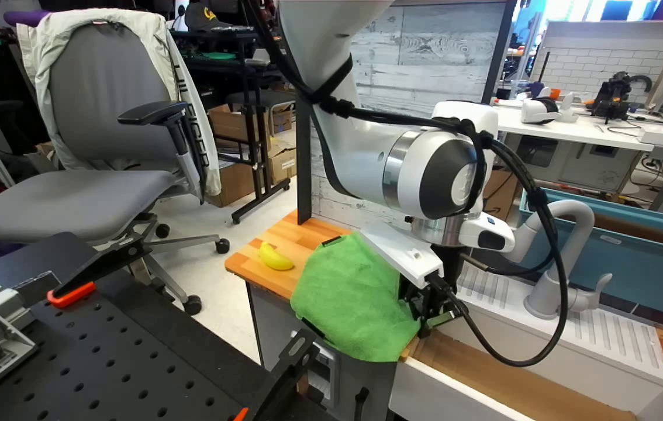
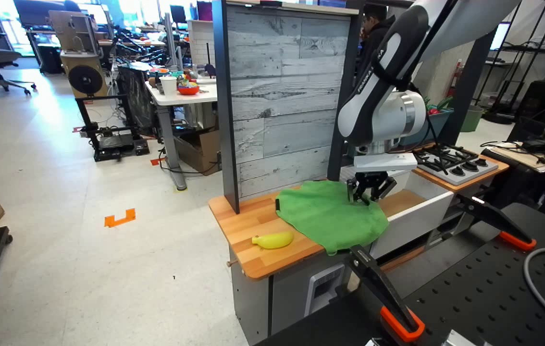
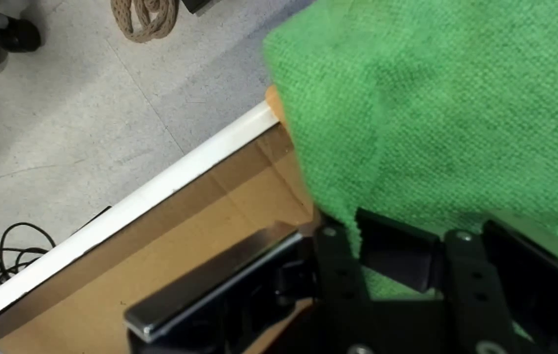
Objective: Fold the green towel in half twice
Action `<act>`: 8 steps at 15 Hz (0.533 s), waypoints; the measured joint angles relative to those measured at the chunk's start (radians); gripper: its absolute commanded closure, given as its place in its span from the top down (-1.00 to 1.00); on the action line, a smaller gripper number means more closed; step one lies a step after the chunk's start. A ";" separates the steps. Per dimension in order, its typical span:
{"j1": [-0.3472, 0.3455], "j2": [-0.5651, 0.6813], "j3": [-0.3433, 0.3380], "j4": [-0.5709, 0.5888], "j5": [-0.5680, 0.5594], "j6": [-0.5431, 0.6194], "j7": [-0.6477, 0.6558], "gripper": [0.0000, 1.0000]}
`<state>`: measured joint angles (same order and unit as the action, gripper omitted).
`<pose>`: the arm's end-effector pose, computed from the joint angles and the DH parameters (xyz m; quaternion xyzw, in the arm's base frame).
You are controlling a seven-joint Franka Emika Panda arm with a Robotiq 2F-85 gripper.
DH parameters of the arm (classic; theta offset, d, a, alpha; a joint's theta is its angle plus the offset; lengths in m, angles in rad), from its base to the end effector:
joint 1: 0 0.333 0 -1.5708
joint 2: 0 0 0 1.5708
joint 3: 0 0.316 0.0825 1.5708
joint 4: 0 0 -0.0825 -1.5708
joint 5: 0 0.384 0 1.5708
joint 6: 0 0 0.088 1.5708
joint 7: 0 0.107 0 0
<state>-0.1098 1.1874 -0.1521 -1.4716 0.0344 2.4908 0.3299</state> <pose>0.6277 -0.1599 -0.0410 0.9591 -0.2642 -0.0755 0.0673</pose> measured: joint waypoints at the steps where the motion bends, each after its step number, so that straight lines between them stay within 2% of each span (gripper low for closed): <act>1: -0.001 0.003 0.000 0.004 0.000 -0.002 -0.003 -0.97; 8: 0.011 0.001 -0.006 -0.006 -0.005 0.020 -0.019 -0.97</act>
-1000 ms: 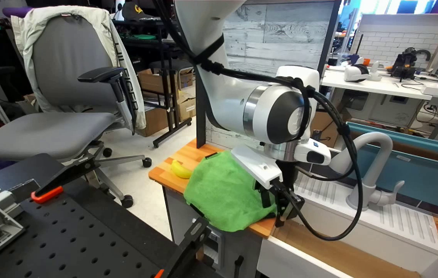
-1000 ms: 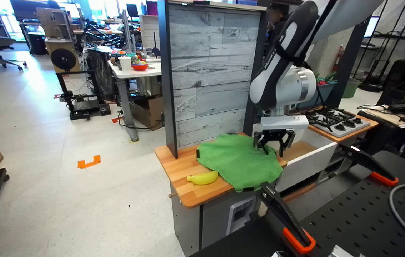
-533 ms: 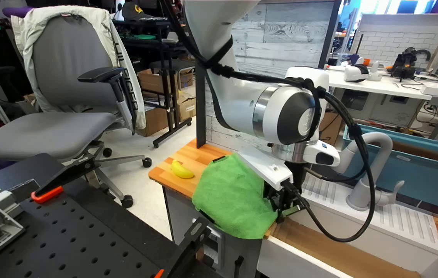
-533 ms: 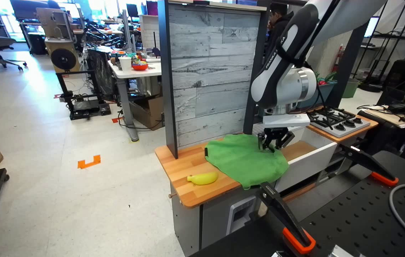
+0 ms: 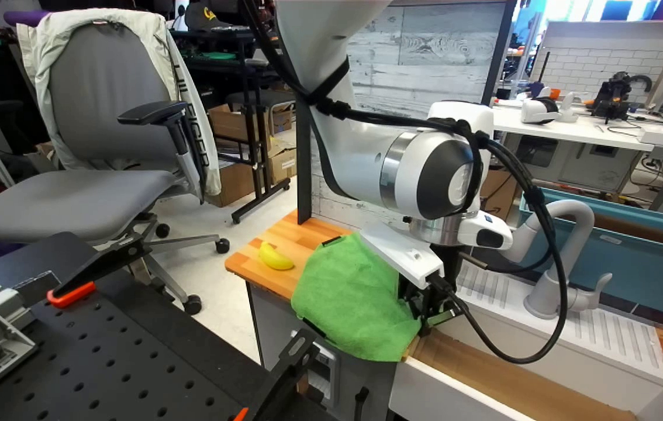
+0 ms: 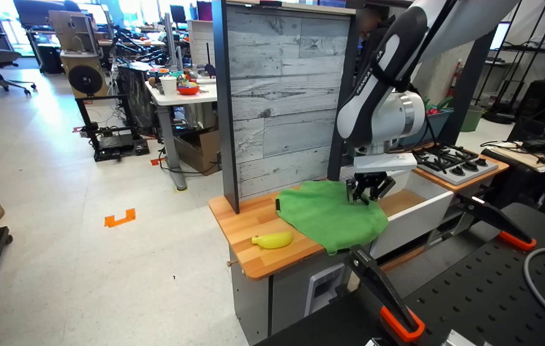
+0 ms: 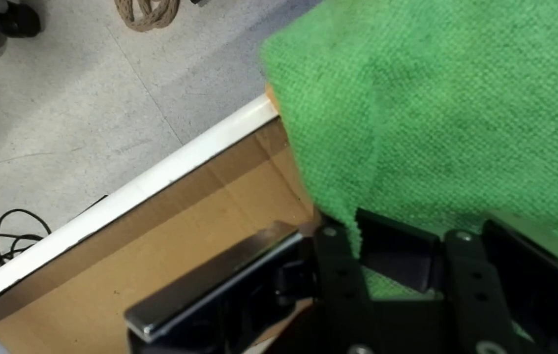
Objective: Fold the green towel in half twice
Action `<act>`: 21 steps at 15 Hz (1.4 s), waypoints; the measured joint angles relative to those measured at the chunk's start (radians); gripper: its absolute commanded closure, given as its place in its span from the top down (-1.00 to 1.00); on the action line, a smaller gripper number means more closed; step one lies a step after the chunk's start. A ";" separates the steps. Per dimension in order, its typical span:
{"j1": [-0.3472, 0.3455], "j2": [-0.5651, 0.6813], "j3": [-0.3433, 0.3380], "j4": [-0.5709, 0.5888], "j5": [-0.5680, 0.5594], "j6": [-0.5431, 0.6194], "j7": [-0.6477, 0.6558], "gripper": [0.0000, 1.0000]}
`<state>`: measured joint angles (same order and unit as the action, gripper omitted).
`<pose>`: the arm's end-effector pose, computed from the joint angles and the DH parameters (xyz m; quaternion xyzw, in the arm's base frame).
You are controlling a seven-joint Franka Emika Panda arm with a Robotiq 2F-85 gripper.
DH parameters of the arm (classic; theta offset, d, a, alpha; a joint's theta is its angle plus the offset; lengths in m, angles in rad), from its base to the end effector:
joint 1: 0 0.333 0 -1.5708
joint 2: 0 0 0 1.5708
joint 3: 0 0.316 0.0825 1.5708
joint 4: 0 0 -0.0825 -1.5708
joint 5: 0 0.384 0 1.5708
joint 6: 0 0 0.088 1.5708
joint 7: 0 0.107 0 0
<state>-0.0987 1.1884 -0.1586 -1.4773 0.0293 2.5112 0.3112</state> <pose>0.6285 -0.1568 -0.0415 0.9635 -0.2489 -0.0686 0.0710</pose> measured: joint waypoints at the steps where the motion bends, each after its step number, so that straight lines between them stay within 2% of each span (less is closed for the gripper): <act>1: 0.006 -0.006 -0.004 -0.016 -0.001 0.023 -0.001 -0.97; 10: 0.088 -0.111 -0.051 -0.301 0.002 0.415 -0.001 -0.97; 15: 0.136 -0.212 -0.037 -0.394 0.011 0.427 0.000 -0.97; 21: 0.166 -0.324 -0.010 -0.426 0.012 0.367 0.000 -0.97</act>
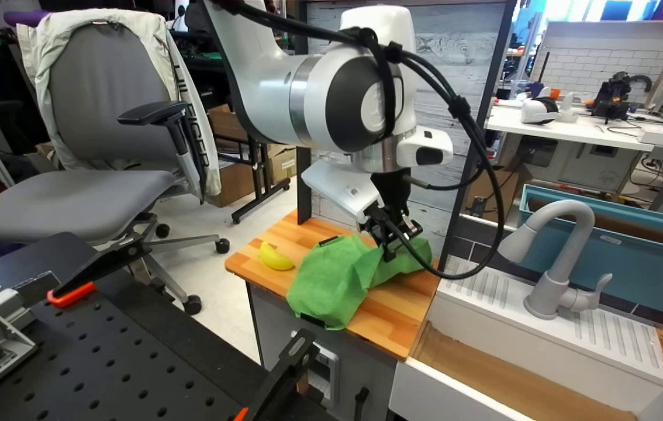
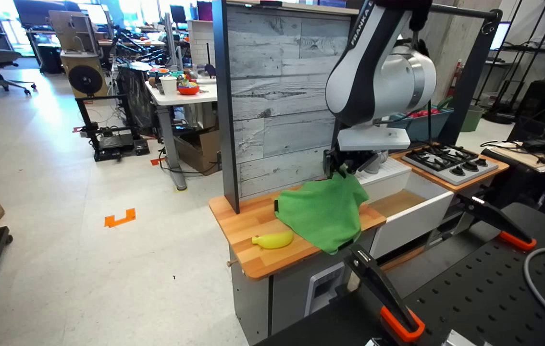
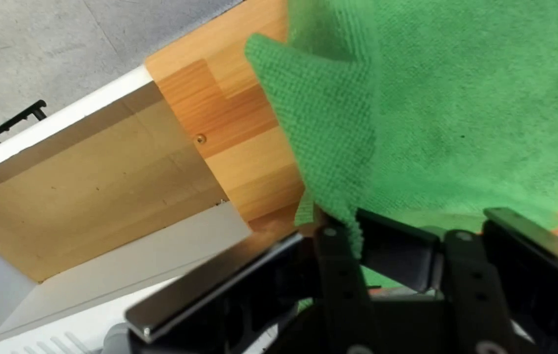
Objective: Fold the green towel in half twice
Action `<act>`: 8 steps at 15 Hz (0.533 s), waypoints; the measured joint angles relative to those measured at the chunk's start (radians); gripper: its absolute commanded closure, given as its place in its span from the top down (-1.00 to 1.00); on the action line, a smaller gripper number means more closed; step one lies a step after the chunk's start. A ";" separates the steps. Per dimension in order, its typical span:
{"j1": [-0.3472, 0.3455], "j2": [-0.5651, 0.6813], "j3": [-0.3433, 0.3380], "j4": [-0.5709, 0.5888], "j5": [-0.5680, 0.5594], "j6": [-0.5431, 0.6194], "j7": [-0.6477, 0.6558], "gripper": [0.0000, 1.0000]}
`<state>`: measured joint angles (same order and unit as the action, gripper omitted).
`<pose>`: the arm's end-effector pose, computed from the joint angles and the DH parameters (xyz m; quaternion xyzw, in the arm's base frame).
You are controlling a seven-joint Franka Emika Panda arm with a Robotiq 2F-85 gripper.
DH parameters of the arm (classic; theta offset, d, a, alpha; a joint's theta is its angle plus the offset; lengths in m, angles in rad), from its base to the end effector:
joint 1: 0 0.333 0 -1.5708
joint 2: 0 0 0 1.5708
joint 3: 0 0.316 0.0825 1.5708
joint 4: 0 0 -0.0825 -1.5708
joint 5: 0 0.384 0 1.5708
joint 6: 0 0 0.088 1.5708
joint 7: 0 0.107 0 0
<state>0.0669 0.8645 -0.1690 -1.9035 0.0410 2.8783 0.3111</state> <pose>0.6099 -0.0643 0.0582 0.9781 -0.1911 0.0669 0.0490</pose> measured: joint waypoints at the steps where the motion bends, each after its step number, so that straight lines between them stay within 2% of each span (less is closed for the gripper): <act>1: 0.006 -0.012 0.007 0.001 0.000 -0.015 0.000 -0.97; 8: 0.055 -0.026 0.066 0.018 0.000 -0.059 0.006 -0.97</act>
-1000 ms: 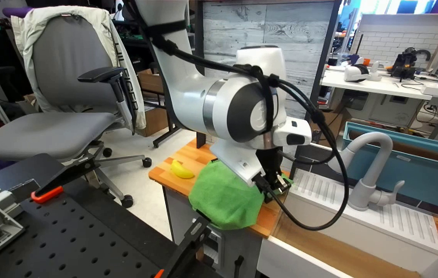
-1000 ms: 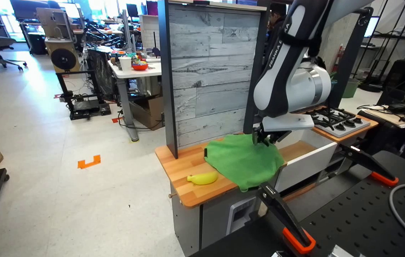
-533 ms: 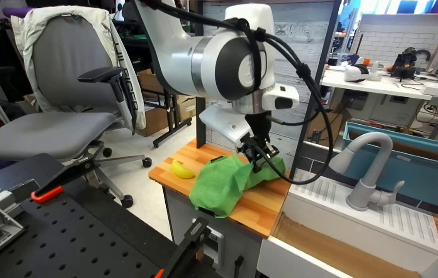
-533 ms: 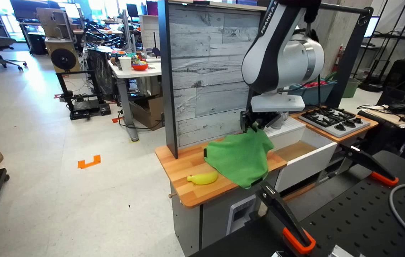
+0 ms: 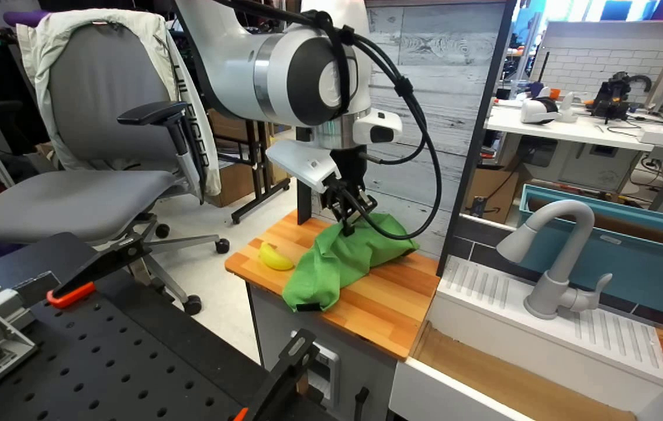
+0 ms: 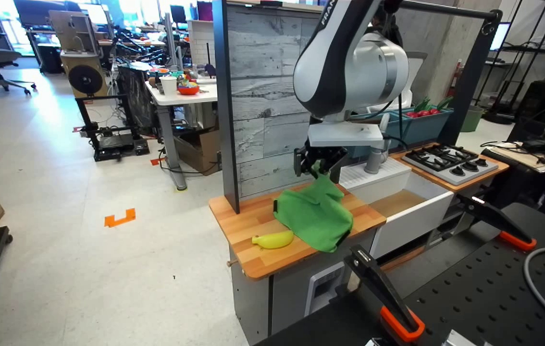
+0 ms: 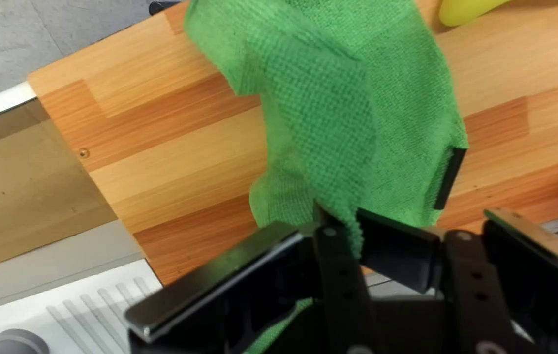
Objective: Fold the green towel in half twice
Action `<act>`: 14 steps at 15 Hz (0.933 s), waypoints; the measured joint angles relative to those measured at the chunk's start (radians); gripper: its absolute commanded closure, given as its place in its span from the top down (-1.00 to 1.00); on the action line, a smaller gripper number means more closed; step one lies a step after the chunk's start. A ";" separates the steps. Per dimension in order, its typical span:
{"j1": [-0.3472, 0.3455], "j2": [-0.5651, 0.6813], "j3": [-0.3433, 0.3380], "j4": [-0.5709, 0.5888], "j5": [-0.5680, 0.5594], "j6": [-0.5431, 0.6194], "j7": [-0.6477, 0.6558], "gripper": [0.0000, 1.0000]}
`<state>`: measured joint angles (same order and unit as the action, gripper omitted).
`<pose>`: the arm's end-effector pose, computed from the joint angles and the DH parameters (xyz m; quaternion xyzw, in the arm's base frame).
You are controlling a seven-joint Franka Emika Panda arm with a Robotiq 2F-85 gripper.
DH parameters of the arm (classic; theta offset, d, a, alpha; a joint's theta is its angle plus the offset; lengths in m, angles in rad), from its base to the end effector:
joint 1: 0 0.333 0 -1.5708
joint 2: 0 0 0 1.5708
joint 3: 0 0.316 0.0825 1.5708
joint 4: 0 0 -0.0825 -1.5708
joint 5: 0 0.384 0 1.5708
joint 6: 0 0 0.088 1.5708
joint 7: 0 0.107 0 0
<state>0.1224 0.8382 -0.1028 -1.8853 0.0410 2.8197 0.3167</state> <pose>0.6202 0.0110 0.0701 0.9872 -0.1480 0.0549 0.0209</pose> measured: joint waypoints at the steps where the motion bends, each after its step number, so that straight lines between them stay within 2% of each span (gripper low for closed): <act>1: 0.008 0.003 0.004 0.006 0.000 -0.007 0.003 -0.97; 5: 0.025 0.036 0.015 0.063 0.000 -0.042 0.015 -0.97; 14: 0.025 0.232 0.027 0.337 0.001 -0.148 0.035 -0.97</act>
<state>0.1473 1.0699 -0.0758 -1.5478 0.0418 2.6716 0.3521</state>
